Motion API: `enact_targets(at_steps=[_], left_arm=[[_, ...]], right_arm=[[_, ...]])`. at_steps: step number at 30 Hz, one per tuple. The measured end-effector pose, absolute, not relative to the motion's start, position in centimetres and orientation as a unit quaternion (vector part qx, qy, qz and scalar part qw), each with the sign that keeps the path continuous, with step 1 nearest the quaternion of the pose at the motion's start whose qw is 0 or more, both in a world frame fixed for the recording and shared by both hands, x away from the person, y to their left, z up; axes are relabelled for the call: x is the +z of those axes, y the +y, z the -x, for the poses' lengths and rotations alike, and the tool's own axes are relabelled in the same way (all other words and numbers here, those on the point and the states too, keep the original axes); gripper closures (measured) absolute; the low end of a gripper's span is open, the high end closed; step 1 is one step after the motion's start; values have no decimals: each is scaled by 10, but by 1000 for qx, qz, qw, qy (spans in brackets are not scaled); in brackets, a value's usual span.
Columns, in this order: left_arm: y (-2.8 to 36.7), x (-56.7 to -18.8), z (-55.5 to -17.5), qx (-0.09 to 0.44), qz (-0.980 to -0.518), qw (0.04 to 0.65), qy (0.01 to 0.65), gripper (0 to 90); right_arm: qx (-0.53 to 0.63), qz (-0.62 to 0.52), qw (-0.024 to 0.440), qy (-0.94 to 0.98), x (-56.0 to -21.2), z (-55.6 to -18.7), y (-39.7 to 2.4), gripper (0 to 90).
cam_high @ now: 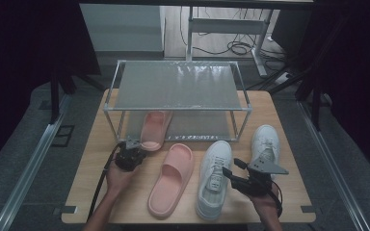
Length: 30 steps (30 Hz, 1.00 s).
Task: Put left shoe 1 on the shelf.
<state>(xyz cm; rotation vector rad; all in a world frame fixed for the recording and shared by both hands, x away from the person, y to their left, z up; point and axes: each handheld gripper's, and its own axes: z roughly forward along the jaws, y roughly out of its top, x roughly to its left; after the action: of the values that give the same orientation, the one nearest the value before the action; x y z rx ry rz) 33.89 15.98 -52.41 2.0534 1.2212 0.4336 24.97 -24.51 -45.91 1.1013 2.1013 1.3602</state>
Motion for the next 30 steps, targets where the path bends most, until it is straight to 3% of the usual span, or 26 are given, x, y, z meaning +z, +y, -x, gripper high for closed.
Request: enact_targets(at_steps=[30], left_arm=[[133, -526, -380, 173, -789, 337, 484, 900]], right_arm=[[489, -393, 201, 752, -459, -250, -246, 424]])
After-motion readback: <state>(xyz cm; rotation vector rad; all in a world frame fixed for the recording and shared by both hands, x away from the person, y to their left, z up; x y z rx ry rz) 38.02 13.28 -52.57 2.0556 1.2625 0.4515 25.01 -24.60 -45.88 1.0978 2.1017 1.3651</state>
